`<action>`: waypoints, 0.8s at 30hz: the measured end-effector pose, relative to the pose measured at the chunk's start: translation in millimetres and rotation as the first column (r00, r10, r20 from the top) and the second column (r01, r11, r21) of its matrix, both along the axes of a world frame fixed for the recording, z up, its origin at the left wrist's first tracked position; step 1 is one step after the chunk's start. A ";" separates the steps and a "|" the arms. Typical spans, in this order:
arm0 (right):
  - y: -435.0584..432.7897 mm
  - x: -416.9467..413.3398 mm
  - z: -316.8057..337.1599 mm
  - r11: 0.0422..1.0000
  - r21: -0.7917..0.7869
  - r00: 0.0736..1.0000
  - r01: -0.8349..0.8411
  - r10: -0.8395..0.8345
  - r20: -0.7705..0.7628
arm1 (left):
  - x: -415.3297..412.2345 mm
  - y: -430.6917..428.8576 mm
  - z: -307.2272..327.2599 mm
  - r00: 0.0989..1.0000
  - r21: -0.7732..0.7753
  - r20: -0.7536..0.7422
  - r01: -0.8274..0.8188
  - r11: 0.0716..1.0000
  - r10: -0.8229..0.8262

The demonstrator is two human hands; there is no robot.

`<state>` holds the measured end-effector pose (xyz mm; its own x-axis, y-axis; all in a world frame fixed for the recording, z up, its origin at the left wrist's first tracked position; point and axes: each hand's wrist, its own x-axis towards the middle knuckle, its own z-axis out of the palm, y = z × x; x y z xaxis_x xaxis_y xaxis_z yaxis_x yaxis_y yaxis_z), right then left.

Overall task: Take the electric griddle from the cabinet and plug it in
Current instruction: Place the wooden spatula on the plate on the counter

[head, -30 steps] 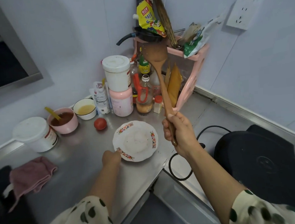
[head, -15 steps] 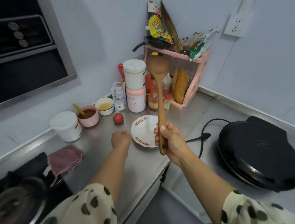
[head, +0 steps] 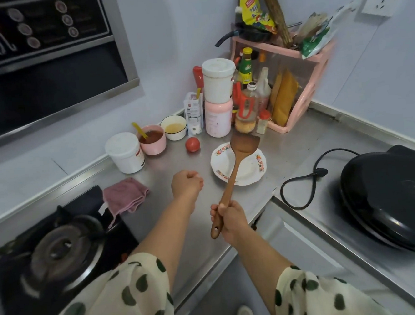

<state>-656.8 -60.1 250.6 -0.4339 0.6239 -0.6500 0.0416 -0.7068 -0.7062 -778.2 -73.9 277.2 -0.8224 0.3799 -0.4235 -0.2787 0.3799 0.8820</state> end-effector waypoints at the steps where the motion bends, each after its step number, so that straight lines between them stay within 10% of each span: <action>1: -1.8 -4.5 -6.2 1.000 -0.007 1.000 0.007 -0.007 0.021 | 1.0 -1.1 -0.8 1.000 0.007 0.001 0.001 1.000 -0.001; 24: 3.6 -60.5 -62.6 0.983 -0.175 0.997 -0.050 0.060 0.054 | -11.4 18.4 -12.6 0.998 -0.040 -0.012 0.063 0.997 -0.064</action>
<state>-717.3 -56.6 188.0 -0.4219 0.4757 -0.7718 0.1217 -0.8139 -0.5681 -789.6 -55.4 264.7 -0.8029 0.4148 -0.4280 -0.2409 0.4310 0.8696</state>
